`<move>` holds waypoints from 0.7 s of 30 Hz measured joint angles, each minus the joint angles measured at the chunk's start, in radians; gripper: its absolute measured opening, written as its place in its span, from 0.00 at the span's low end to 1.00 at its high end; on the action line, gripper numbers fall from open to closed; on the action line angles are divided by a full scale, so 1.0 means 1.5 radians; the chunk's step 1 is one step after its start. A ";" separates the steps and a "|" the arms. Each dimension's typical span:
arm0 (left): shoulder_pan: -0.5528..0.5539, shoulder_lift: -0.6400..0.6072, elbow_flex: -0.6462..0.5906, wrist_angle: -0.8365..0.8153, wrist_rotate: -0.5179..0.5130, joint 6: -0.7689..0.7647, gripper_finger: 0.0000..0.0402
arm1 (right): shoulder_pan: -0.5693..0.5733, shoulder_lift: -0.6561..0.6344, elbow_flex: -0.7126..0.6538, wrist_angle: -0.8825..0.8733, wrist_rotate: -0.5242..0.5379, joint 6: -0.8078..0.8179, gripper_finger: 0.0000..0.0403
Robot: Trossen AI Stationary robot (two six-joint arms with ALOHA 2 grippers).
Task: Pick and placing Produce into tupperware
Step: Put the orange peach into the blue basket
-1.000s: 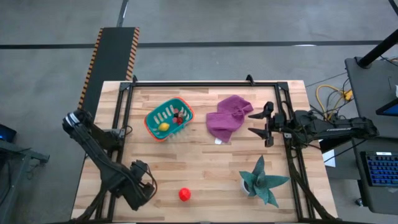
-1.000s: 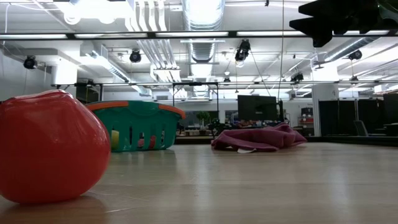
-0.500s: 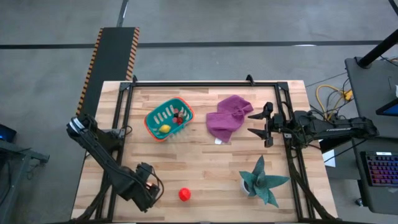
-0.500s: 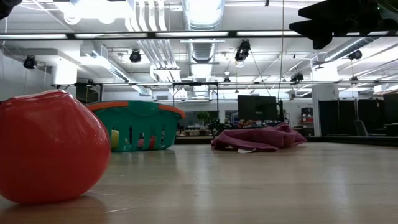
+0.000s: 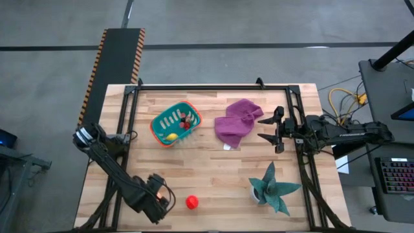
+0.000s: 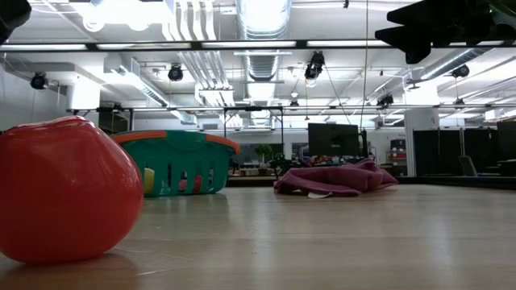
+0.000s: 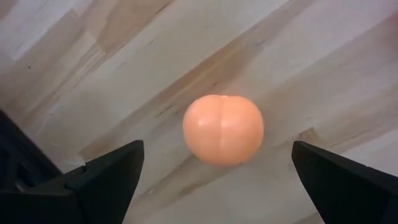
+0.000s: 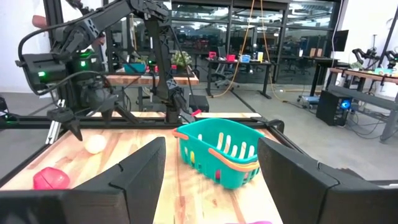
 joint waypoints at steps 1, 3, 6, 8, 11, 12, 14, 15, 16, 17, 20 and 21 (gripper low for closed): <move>0.000 0.004 0.000 0.000 0.000 0.005 0.98 | 0.000 0.000 0.000 0.000 0.000 0.000 0.61; 0.000 0.014 0.000 0.003 0.000 0.021 0.98 | 0.000 0.000 0.000 0.000 0.000 0.000 0.61; 0.001 0.026 0.000 0.020 0.000 0.041 0.98 | 0.000 0.000 0.000 0.000 0.000 0.000 0.61; 0.001 0.034 0.000 0.023 0.001 0.050 0.98 | 0.000 0.000 0.000 0.000 0.000 0.000 0.61; 0.002 0.042 0.000 0.035 0.002 0.055 0.98 | 0.000 0.000 0.000 0.000 0.000 0.000 0.61; 0.002 0.044 0.000 0.032 0.003 0.058 0.98 | 0.000 0.000 0.000 0.000 0.000 0.000 0.61; 0.003 0.049 0.000 0.036 0.002 0.069 0.98 | 0.000 0.000 0.000 0.000 0.000 0.000 0.61; 0.003 0.052 0.000 0.036 0.003 0.074 0.98 | 0.000 0.000 0.000 0.000 0.000 0.000 0.61; 0.004 0.056 -0.001 0.036 0.003 0.083 0.98 | 0.000 0.000 0.000 0.000 0.000 0.000 0.61; 0.004 0.060 -0.001 0.037 0.003 0.089 0.98 | 0.000 0.000 0.000 0.000 0.000 0.000 0.61; 0.004 0.072 -0.002 0.051 0.002 0.108 0.98 | 0.000 0.000 0.000 0.000 0.000 0.000 0.61; 0.004 0.076 -0.002 0.049 0.003 0.108 0.98 | 0.000 0.000 0.000 0.000 0.000 0.000 0.61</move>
